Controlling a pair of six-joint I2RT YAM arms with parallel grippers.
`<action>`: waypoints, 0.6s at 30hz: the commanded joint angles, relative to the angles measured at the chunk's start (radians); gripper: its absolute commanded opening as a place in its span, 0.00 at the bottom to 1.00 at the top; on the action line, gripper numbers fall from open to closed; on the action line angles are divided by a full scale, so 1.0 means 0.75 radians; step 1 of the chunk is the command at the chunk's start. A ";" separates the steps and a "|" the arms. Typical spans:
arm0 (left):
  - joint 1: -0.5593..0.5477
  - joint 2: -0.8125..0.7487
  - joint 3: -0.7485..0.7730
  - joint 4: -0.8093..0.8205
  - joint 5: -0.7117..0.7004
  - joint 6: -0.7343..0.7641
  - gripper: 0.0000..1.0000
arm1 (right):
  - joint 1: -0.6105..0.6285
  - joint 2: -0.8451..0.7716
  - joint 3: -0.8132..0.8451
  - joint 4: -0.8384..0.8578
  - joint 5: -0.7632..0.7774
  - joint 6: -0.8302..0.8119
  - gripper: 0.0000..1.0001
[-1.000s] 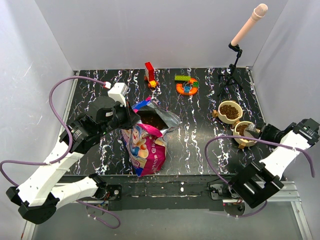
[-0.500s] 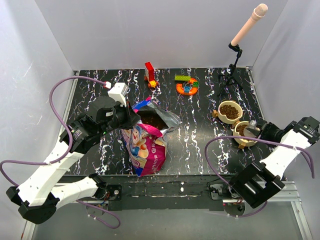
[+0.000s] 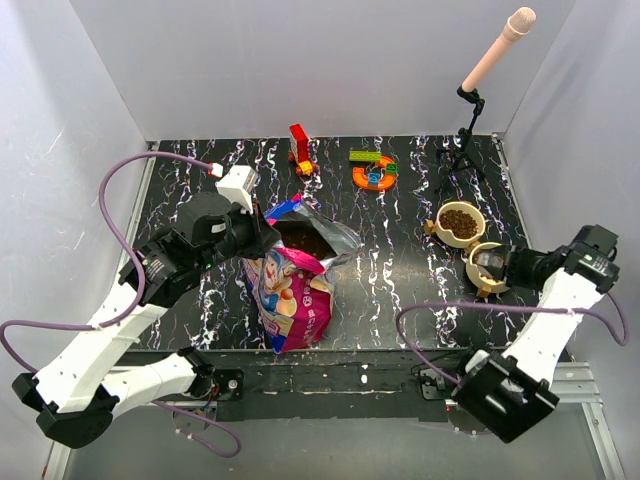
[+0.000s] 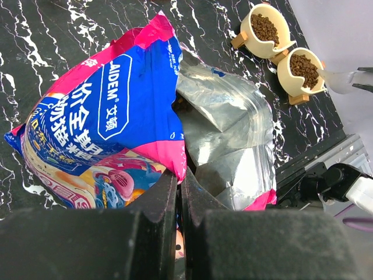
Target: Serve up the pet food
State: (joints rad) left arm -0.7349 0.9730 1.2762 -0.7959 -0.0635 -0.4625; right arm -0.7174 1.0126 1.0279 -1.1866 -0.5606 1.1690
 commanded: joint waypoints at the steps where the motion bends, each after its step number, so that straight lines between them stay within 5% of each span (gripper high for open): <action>1: -0.012 -0.097 0.119 0.153 0.046 0.042 0.00 | 0.230 -0.137 0.002 0.097 0.093 -0.194 0.01; 9: -0.012 -0.111 0.151 0.094 0.036 0.030 0.00 | 0.904 -0.103 -0.117 0.453 0.326 -0.494 0.01; 14: -0.010 -0.125 0.158 0.053 -0.011 -0.036 0.00 | 1.291 0.224 -0.027 0.582 0.446 -0.946 0.01; 18: -0.010 -0.127 0.176 0.020 -0.062 -0.111 0.00 | 1.396 0.470 0.104 0.543 0.637 -1.184 0.01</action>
State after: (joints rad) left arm -0.7349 0.9535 1.3083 -0.8791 -0.0994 -0.4850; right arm 0.2775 1.2617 1.0000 -0.8265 -0.2501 0.5545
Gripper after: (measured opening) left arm 0.008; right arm 0.334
